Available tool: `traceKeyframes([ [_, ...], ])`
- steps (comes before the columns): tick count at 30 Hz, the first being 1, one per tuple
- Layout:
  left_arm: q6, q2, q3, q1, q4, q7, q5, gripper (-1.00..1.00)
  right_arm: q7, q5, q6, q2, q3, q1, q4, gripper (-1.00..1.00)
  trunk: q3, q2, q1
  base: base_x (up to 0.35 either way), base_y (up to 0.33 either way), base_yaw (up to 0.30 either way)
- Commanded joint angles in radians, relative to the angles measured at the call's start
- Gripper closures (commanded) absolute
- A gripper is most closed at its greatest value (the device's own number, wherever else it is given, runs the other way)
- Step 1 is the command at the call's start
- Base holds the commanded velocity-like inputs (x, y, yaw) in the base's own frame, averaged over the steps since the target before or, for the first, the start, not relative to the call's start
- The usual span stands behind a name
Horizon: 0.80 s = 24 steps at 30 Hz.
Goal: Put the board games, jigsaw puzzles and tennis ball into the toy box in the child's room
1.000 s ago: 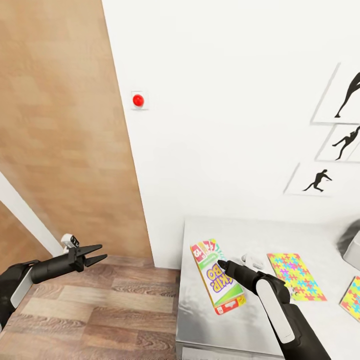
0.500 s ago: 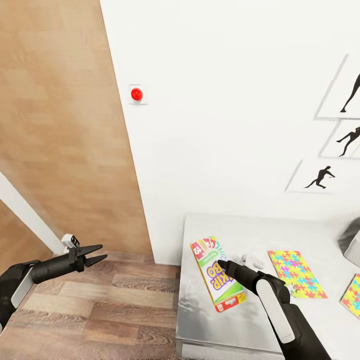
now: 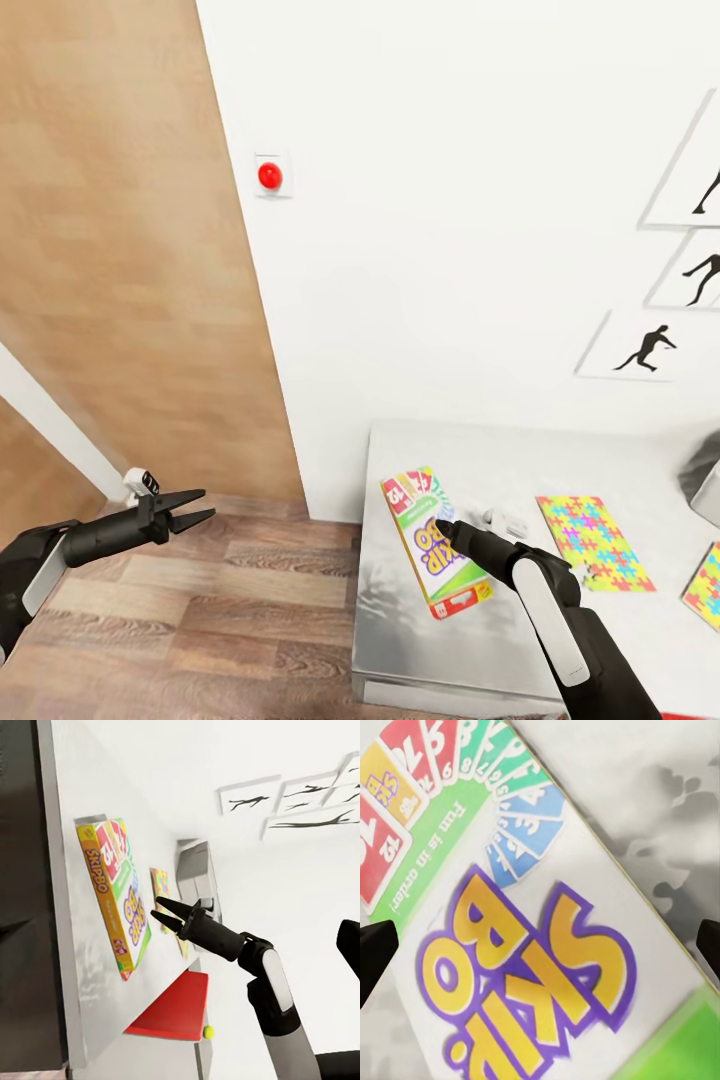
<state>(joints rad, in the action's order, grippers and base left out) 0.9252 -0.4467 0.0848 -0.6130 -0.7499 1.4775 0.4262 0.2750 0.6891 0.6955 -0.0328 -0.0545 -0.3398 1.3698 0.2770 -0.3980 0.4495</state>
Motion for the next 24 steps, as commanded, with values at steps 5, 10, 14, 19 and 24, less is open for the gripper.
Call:
traceKeyframes([
  [5,0.011,0.000,0.000,-0.001,0.000,0.001,0.002,-1.00,0.010,0.010,0.002,-0.002,-0.001,-0.001,0.002,-1.00,0.010,-0.002,0.000,0.000,0.000,0.000],
  [10,0.011,0.000,0.000,-0.001,0.000,0.000,0.002,-1.00,0.010,0.010,0.002,-0.001,-0.001,-0.001,0.002,-1.00,0.018,-0.002,0.000,0.000,0.000,0.000],
  [14,0.011,0.000,0.000,-0.001,0.000,0.001,0.001,-1.00,0.009,0.010,0.002,-0.001,0.004,-0.001,0.002,-1.00,0.025,-0.002,0.000,0.000,0.000,0.000],
  [19,0.011,0.000,0.000,-0.001,0.000,0.000,0.002,-1.00,0.008,0.010,0.004,-0.001,0.012,-0.002,0.002,-1.00,0.033,-0.002,0.000,0.000,0.000,0.000],
  [24,0.011,0.000,0.000,-0.001,0.000,0.000,0.002,-1.00,0.007,0.010,0.004,-0.001,0.015,-0.001,0.002,-1.00,0.040,-0.002,0.000,0.000,0.000,0.000],
])
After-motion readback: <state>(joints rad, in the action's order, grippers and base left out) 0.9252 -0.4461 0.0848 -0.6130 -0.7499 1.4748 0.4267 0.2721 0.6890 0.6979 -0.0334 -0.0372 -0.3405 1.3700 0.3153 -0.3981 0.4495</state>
